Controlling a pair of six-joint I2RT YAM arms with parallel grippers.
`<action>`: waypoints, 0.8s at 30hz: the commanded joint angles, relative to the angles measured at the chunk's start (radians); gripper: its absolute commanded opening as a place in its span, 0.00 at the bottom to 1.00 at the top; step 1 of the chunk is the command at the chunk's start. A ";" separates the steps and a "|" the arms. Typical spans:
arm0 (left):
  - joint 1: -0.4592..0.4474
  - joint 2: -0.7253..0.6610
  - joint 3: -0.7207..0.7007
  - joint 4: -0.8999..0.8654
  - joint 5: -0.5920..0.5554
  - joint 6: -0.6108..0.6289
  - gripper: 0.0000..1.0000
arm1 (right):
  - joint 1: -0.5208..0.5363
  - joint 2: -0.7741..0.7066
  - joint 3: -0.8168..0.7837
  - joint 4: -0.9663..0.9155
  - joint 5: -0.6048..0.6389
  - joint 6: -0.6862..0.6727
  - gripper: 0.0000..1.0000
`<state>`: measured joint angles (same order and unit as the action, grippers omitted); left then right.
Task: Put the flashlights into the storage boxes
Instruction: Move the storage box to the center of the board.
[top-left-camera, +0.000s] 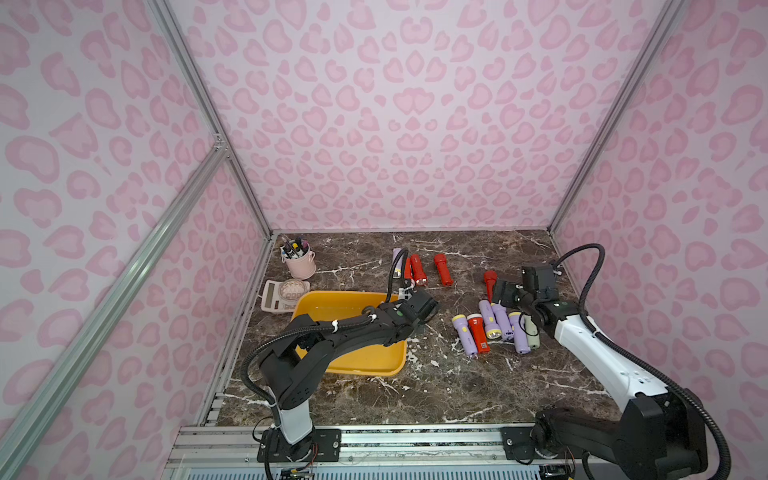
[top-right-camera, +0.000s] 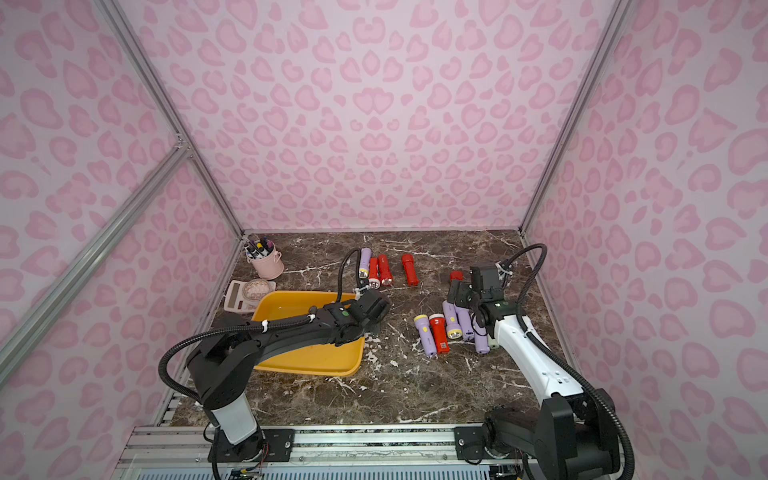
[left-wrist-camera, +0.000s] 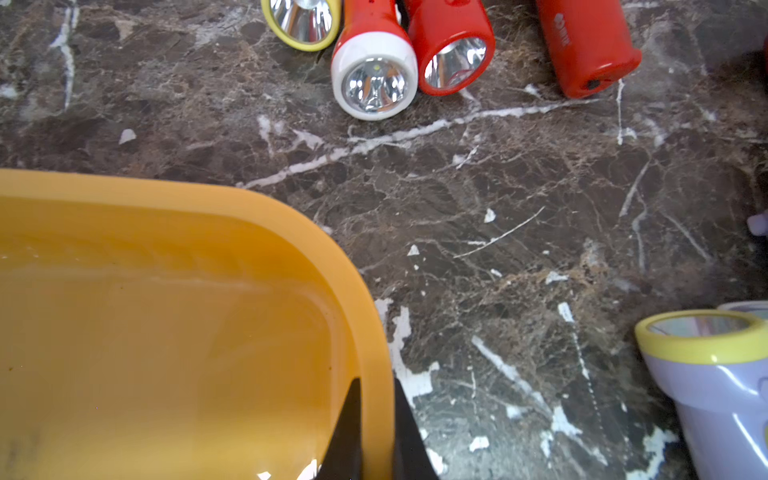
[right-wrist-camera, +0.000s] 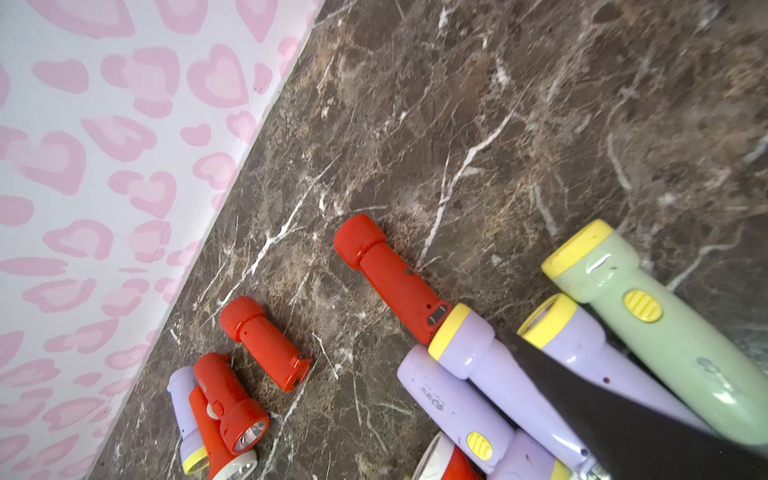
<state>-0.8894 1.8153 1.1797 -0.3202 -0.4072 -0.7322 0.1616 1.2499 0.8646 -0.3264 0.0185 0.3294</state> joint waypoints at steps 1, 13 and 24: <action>0.000 0.038 0.049 0.034 0.076 -0.041 0.04 | -0.003 0.025 0.017 -0.008 -0.029 0.004 0.97; 0.000 -0.008 0.077 0.044 0.126 0.063 0.49 | 0.019 0.177 0.156 -0.072 -0.079 -0.015 0.96; 0.168 -0.430 -0.223 -0.088 -0.092 0.166 0.51 | 0.196 0.403 0.465 -0.227 -0.063 -0.029 0.82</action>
<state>-0.7826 1.4654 1.0302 -0.3416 -0.4049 -0.5941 0.3164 1.6276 1.3003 -0.4839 -0.0414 0.3096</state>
